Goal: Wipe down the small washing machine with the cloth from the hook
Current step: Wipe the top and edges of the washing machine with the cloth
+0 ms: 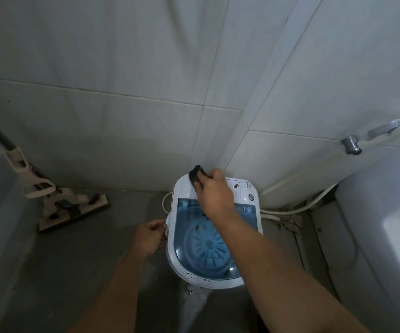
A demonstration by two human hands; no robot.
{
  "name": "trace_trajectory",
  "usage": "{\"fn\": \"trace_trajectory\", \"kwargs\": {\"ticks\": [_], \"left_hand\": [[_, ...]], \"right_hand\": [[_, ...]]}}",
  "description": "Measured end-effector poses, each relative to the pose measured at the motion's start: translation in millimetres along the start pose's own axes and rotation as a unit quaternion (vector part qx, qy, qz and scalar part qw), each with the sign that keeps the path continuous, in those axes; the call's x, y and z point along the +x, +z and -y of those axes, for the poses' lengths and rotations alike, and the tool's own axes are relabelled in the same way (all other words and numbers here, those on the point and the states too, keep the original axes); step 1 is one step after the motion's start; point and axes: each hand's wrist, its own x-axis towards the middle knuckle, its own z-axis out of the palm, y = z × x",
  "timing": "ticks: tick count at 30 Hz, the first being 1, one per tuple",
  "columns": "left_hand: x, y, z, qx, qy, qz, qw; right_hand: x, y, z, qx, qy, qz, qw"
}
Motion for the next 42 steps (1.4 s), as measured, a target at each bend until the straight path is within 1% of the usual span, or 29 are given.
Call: {"fn": "trace_trajectory", "kwargs": {"ticks": [2,3,5,6,7,9,11,12,13,14,16,18,20,22,24,25,26,29,30,31,33,34,35,36,38,39,40,41,42], "left_hand": [[0.4,-0.5,-0.1,0.01,0.0,0.002,1.0],[0.6,-1.2,0.0,0.014,0.001,0.002,1.0],[2.2,-1.4,0.8,0.015,-0.001,0.004,1.0],[2.2,-1.5,0.8,0.01,-0.002,0.006,1.0],[2.0,-1.4,0.8,0.008,-0.003,0.009,1.0],[1.3,-0.8,0.4,0.005,-0.002,0.013,1.0],[1.4,-0.1,0.8,0.005,-0.002,0.007,1.0],[1.3,0.4,1.2,0.003,-0.002,0.002,1.0],[2.0,0.8,2.0,0.0,-0.003,-0.003,1.0],[3.0,1.0,3.1,-0.001,-0.004,-0.008,1.0],[4.0,1.1,4.0,0.005,-0.001,-0.006,1.0],[6.7,0.5,4.7,0.011,-0.002,-0.001,1.0],[9.5,0.0,6.7,0.014,-0.005,-0.003,1.0],[8.6,0.4,6.5,0.011,0.0,-0.004,1.0],[7.3,0.1,6.5,0.006,0.006,-0.004,1.0],[7.3,-0.4,7.4,0.004,0.008,-0.004,1.0],[7.2,-1.0,9.0,0.004,0.012,-0.002,1.0],[5.4,0.2,13.4,0.011,0.036,-0.001,0.999],[4.0,0.5,13.8,0.01,0.046,-0.002,0.999],[3.1,0.6,14.2,0.012,0.056,-0.002,0.998],[3.2,0.6,15.2,0.031,0.073,0.002,0.997],[4.1,-0.1,15.7,0.043,0.077,0.002,0.996],[5.2,-0.5,15.9,0.052,0.08,0.001,0.995],[4.9,-0.6,15.3,0.059,0.083,-0.001,0.995],[3.0,0.8,13.7,0.062,0.083,-0.002,0.995],[1.4,1.1,12.5,0.062,0.082,0.0,0.995],[-1.3,0.9,10.7,0.065,0.082,0.004,0.994],[-3.6,0.6,8.5,0.072,0.085,0.007,0.994],[-5.8,0.2,6.4,0.08,0.088,0.009,0.993]], "right_hand": [[-26.0,11.4,11.7,0.007,-0.042,0.019,0.999],[-39.1,14.4,17.6,0.026,-0.073,0.043,0.996],[-51.7,12.6,19.5,0.075,-0.121,0.098,0.985],[-51.1,5.1,16.0,0.115,-0.124,0.113,0.979],[-47.0,-4.6,8.0,0.151,-0.114,0.106,0.976],[-32.5,-26.8,-18.6,0.191,-0.066,0.039,0.979],[-12.5,-43.9,-59.0,0.18,0.015,-0.048,0.982],[-3.9,-50.0,-80.0,0.161,0.058,-0.076,0.982],[3.2,-53.8,-98.3,0.14,0.097,-0.087,0.981],[7.2,-54.5,-112.2,0.119,0.123,-0.08,0.982],[5.4,-50.3,-124.1,0.086,0.128,-0.045,0.987],[-7.9,-42.8,-122.9,0.073,0.086,-0.05,0.992],[-27.4,-35.2,-120.7,0.044,0.009,-0.049,0.998],[-47.3,-35.5,-119.4,0.02,-0.078,-0.007,0.997],[-50.4,-48.5,-124.0,0.046,-0.116,0.051,0.991],[-44.4,-57.2,-126.7,0.054,-0.112,0.062,0.99],[-34.5,-63.3,-131.8,0.056,-0.091,0.047,0.993],[-1.1,-74.9,-145.5,0.045,0.033,-0.043,0.998],[5.4,-72.9,-146.4,0.051,0.066,-0.049,0.995],[6.0,-67.4,-142.9,0.062,0.089,-0.038,0.993],[-8.1,-52.6,-131.9,0.08,0.114,-0.033,0.99],[-20.1,-46.4,-127.6,0.081,0.103,-0.045,0.99],[-33.4,-43.2,-124.2,0.072,0.068,-0.053,0.994],[-45.7,-41.8,-123.4,0.052,0.016,-0.037,0.998],[-61.2,-48.0,-127.6,0.031,-0.087,0.042,0.995],[-63.9,-54.5,-130.1,0.04,-0.112,0.089,0.989],[-63.8,-61.8,-132.9,0.061,-0.116,0.113,0.985],[-60.5,-70.6,-133.7,0.088,-0.097,0.104,0.986],[-52.8,-77.4,-137.5,0.12,-0.066,0.072,0.988]]}}
